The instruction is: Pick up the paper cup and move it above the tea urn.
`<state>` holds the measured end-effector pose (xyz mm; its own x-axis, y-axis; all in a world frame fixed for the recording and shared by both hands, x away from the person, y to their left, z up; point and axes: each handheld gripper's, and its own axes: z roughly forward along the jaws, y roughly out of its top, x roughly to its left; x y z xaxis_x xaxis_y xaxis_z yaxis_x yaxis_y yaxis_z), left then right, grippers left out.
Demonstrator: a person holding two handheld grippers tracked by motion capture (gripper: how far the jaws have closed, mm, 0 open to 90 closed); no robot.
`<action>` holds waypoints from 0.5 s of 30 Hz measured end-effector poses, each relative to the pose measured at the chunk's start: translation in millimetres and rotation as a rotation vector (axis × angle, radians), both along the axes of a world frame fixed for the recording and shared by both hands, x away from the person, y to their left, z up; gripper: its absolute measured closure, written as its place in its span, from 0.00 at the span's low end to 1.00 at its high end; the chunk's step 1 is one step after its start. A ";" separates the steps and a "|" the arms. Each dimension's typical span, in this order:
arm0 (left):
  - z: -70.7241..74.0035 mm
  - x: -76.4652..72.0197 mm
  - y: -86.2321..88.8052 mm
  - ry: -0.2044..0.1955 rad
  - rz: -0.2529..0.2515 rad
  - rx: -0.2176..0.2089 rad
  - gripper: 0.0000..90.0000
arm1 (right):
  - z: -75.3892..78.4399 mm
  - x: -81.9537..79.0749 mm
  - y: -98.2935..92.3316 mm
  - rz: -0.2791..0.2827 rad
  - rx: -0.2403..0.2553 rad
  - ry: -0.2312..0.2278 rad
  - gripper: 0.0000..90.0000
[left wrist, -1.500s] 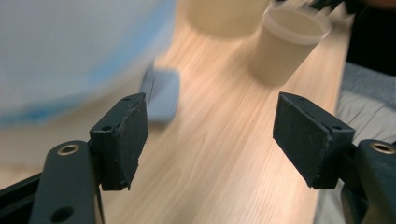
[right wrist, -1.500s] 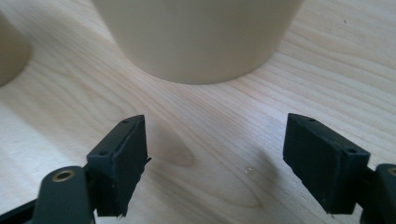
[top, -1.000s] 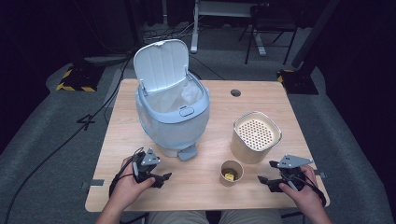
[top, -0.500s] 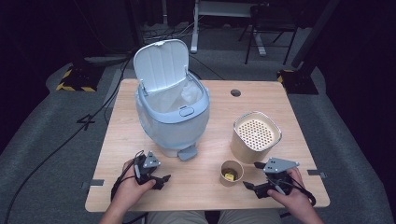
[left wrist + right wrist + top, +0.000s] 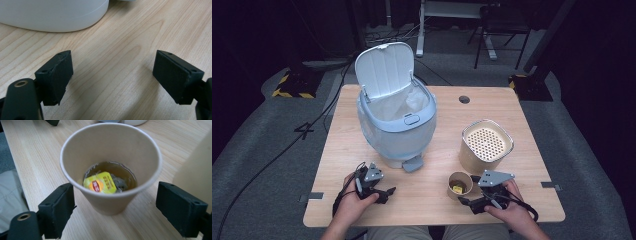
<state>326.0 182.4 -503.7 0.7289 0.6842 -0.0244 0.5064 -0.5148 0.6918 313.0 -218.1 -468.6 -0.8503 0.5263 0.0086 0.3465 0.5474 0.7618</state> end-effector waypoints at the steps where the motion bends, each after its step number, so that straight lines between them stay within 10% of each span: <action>1: 0.0 0.0 0.0 0.000 0.000 0.000 0.19 | -1.0 -0.1 3.4 0.001 -0.001 -0.008 0.18; 15: 0.0 -0.2 -0.1 0.000 0.002 0.000 0.19 | -21.9 5.9 23.1 -0.013 0.078 -0.034 0.27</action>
<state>325.8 182.3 -503.8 0.7276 0.6856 -0.0242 0.5071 -0.5137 0.6920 318.9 -195.1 -490.6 -0.8436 0.5365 0.0213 0.3267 0.4813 0.8134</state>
